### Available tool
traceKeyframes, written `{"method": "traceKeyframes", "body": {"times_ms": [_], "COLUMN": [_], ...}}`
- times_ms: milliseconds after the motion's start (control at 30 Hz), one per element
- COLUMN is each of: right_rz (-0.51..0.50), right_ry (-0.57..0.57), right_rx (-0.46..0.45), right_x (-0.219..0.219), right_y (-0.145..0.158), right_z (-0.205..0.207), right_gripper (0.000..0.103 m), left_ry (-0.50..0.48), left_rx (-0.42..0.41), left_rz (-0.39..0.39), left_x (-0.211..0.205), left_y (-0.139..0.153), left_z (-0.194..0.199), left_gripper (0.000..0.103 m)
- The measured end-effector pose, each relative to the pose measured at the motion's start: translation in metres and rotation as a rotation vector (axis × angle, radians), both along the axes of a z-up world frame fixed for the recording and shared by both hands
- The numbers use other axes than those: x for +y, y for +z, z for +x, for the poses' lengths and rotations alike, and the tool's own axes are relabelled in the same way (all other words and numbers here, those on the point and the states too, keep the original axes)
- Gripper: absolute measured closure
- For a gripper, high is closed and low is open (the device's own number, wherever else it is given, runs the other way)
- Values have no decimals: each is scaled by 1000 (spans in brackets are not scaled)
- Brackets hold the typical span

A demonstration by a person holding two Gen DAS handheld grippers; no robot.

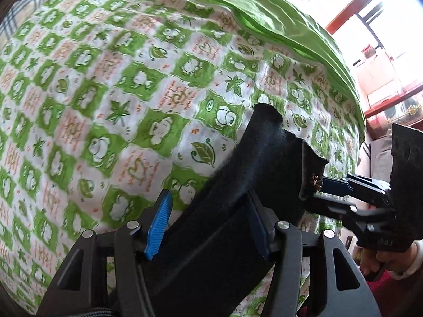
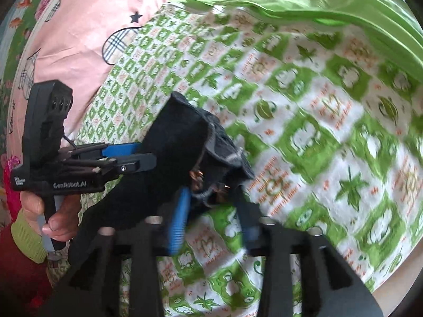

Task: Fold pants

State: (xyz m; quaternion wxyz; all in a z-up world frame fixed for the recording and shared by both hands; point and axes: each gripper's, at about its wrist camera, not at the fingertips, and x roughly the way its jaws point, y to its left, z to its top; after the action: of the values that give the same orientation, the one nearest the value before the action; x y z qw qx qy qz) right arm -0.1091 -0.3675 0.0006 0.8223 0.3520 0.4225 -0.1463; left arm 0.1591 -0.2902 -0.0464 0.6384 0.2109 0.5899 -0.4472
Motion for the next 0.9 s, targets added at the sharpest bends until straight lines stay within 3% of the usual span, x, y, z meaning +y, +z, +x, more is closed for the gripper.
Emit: {"method": "traceKeyframes", "body": {"times_ms": [200,233,267,333,400,500,600,900], "right_rz": [47,51,48,57,58,44,29,14], "right_ry": [24,32,43,60,76,111,163,466], "right_rx": [-39,-50,-50,-52,-68,-94,-138,-311], "right_x": [-3,-3,-3,-4,-3,-1,5,50], "right_y": [-14,-16,-17,-19,-18,-9,6,64], "right_z": [8,9,11,11,9,7,11,33], "right_gripper": [56,61,76,87,89,91,91,91], "left_ry": [-65,-65,-61,-54,-56,-64,-58,36], "left_rx": [84,95,101,120,148,141,131,48], "left_rz": [-5,1,2,-21,-54,-80,-116,-280], "left_x": [-24,-29,-32,-36,-38,-38,-28,42], "left_y": [-13,-19,-22,-24,-24,-19,-4,70], "left_z": [-6,-6,-6,-4,-2,-3,-5,-11], "left_gripper": [47,47,48,57,75,86,92,93]}}
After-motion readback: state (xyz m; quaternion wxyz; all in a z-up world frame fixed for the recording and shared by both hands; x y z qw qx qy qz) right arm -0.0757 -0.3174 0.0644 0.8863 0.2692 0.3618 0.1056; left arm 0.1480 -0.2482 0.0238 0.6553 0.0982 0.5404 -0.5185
